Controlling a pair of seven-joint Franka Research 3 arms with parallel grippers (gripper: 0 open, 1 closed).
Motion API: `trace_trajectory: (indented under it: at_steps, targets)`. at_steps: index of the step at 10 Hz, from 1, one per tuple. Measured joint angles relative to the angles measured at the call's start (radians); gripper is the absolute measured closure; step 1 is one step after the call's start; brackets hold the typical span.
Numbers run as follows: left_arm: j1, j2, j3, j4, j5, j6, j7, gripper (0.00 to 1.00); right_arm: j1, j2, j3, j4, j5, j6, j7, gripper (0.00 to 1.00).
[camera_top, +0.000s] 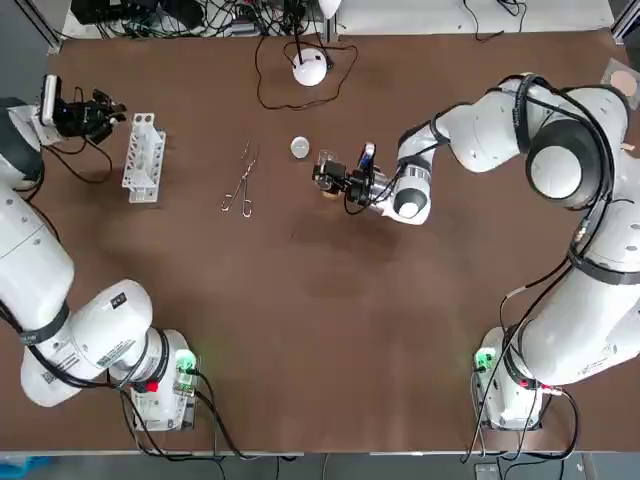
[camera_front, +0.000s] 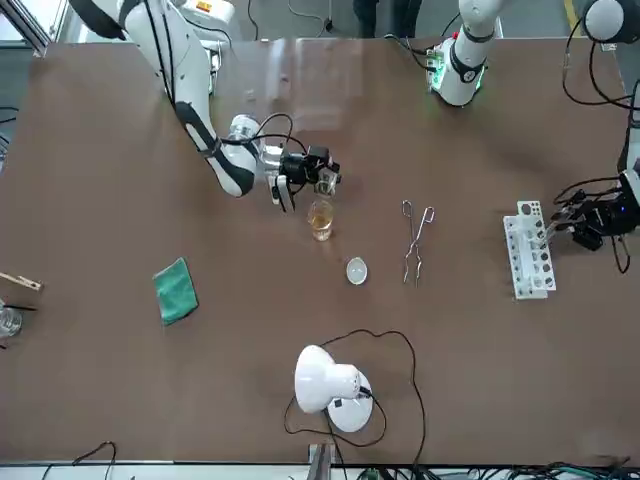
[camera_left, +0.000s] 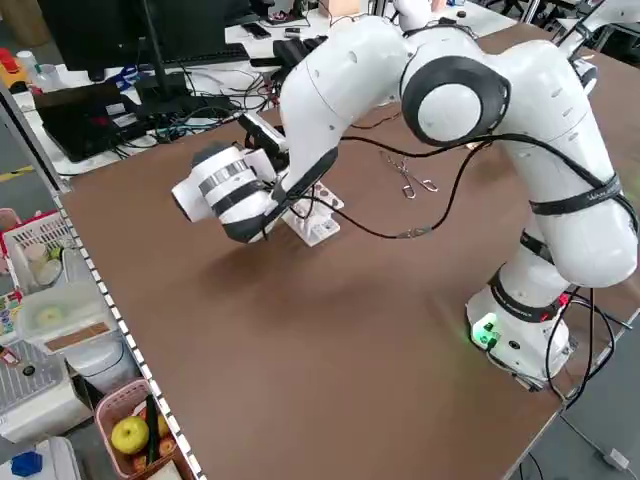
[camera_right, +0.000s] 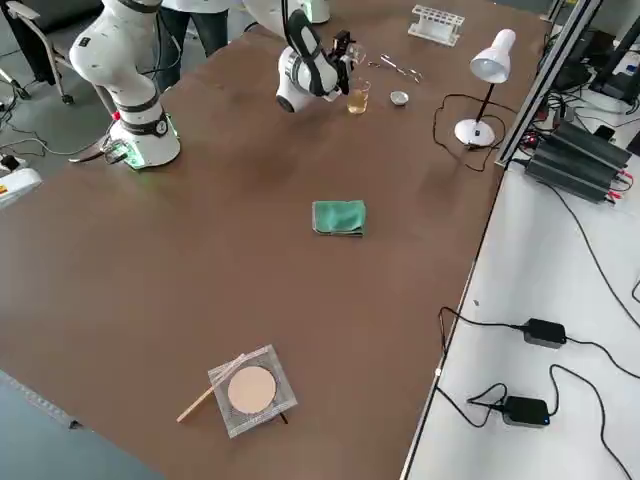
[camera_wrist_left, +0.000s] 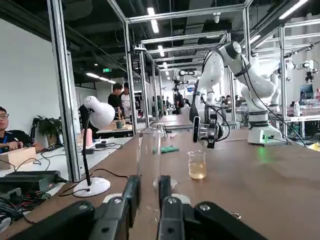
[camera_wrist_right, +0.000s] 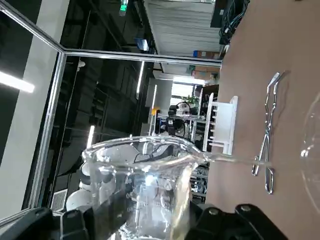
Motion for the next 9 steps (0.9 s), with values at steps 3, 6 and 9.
trace_trajectory:
  at_steps: [3, 6, 9]
  targets:
    - [0.014, 0.000, 0.000, -0.023, 0.024, 0.002, 0.000, 0.79, 0.000, 0.000, -0.002, 0.000, 0.001, 0.000, 0.014, 0.62]
    - [0.035, 0.000, 0.000, -0.017, 0.026, 0.002, 0.000, 0.79, -0.001, 0.000, -0.003, 0.000, 0.002, 0.000, 0.032, 0.62]
    - [0.033, 0.003, -0.013, -0.016, 0.026, 0.005, -0.004, 0.79, -0.008, 0.000, -0.005, 0.000, 0.003, 0.000, 0.051, 0.62]
